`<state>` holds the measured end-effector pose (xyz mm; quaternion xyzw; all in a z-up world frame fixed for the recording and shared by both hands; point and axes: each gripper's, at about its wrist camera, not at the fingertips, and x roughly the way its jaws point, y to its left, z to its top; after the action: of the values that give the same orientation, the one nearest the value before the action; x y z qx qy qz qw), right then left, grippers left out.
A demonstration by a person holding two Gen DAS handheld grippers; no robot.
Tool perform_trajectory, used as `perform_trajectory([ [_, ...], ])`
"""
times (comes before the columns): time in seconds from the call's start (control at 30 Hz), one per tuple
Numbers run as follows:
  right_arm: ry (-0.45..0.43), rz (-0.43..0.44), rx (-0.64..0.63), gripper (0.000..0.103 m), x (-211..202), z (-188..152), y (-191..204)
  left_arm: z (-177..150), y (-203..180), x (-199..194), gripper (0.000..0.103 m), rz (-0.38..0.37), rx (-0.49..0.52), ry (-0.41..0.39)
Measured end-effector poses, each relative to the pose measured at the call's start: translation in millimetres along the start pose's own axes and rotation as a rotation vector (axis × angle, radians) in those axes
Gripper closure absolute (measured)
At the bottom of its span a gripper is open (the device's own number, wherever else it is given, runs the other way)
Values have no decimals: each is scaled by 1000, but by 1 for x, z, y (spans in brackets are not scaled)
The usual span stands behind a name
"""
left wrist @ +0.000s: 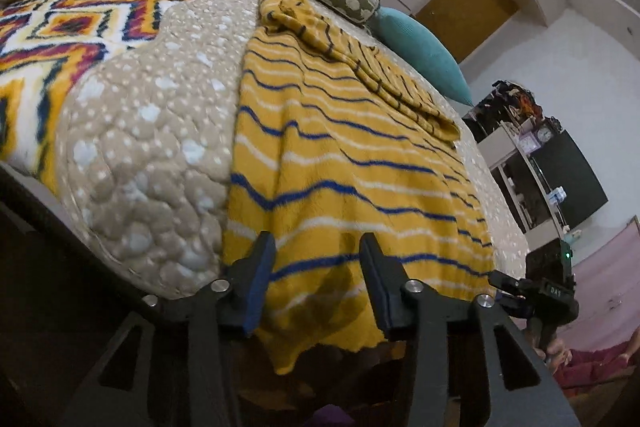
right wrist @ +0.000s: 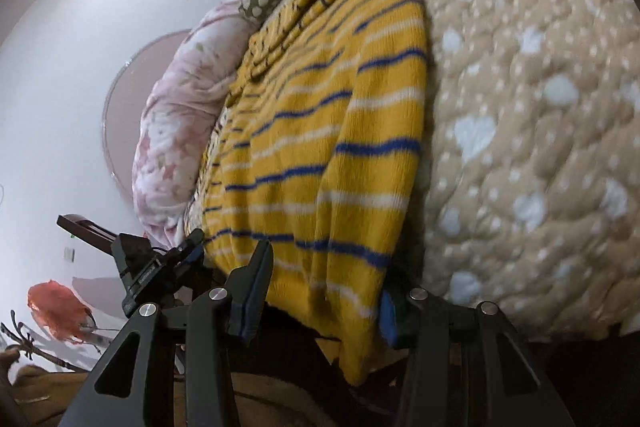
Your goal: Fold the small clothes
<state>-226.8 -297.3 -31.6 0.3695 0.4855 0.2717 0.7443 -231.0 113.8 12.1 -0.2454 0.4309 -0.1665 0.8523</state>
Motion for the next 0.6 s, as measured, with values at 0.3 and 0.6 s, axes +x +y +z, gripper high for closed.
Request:
perform_trajectory([
  [0.3, 26, -49, -34, 52, 10, -2, 16, -15, 11, -20, 56, 30, -35, -3],
  [0.6, 42, -56, -45, 52, 21, -1, 24, -26, 18, 3, 29, 44, -35, 41],
])
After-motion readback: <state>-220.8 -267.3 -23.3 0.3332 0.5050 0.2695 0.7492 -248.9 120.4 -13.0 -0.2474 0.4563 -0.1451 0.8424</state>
